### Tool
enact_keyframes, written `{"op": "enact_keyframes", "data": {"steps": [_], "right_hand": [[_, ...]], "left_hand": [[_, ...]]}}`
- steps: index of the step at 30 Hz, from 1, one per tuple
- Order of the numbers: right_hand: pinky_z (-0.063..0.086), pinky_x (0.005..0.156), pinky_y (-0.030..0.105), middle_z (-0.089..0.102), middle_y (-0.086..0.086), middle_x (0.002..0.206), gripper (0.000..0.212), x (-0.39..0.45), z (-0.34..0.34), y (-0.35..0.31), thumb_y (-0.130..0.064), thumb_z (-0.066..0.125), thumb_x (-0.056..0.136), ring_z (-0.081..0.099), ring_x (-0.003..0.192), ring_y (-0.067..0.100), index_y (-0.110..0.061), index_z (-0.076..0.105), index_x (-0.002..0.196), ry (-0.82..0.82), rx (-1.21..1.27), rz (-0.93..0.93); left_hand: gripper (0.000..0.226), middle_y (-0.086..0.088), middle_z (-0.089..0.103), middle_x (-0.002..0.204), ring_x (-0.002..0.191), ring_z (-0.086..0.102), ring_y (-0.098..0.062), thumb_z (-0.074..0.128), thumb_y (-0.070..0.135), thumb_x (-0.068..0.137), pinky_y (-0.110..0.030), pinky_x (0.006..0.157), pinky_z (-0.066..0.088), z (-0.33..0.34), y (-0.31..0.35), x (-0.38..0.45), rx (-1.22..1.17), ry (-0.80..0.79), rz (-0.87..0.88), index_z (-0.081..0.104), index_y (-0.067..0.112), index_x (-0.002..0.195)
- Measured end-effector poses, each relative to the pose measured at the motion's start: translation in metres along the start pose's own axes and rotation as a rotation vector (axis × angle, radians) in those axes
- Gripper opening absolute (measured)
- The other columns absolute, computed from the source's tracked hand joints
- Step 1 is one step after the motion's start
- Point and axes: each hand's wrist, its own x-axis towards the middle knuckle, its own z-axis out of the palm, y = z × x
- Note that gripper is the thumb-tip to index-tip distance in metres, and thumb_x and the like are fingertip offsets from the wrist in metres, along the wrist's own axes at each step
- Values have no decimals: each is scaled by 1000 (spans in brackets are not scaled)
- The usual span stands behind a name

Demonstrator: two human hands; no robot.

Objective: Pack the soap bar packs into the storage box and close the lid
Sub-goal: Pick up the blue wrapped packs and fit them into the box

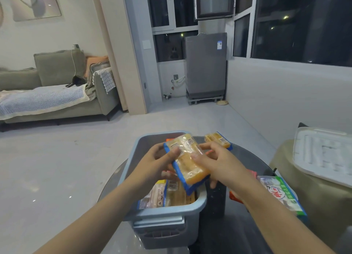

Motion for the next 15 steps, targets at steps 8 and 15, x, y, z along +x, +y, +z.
{"op": "enact_keyframes", "data": {"steps": [8, 15], "right_hand": [[41, 61, 14, 53, -16, 97, 28, -5, 8, 2, -56, 67, 72, 56, 82, 1, -35, 56, 88, -25, -326, -46], [33, 55, 12, 38, -19, 89, 28, -6, 11, 7, -48, 72, 72, 45, 70, 0, -33, 49, 77, -49, -440, -56]], "left_hand": [[23, -11, 74, 93, 72, 70, -20, 58, 21, 91, -26, 55, 56, -18, -2, -4, 60, -24, -150, 68, 11, 109], [15, -6, 77, 88, 70, 67, -20, 62, 21, 89, -24, 55, 57, -23, -6, -4, 200, -78, -243, 73, 19, 100]]}}
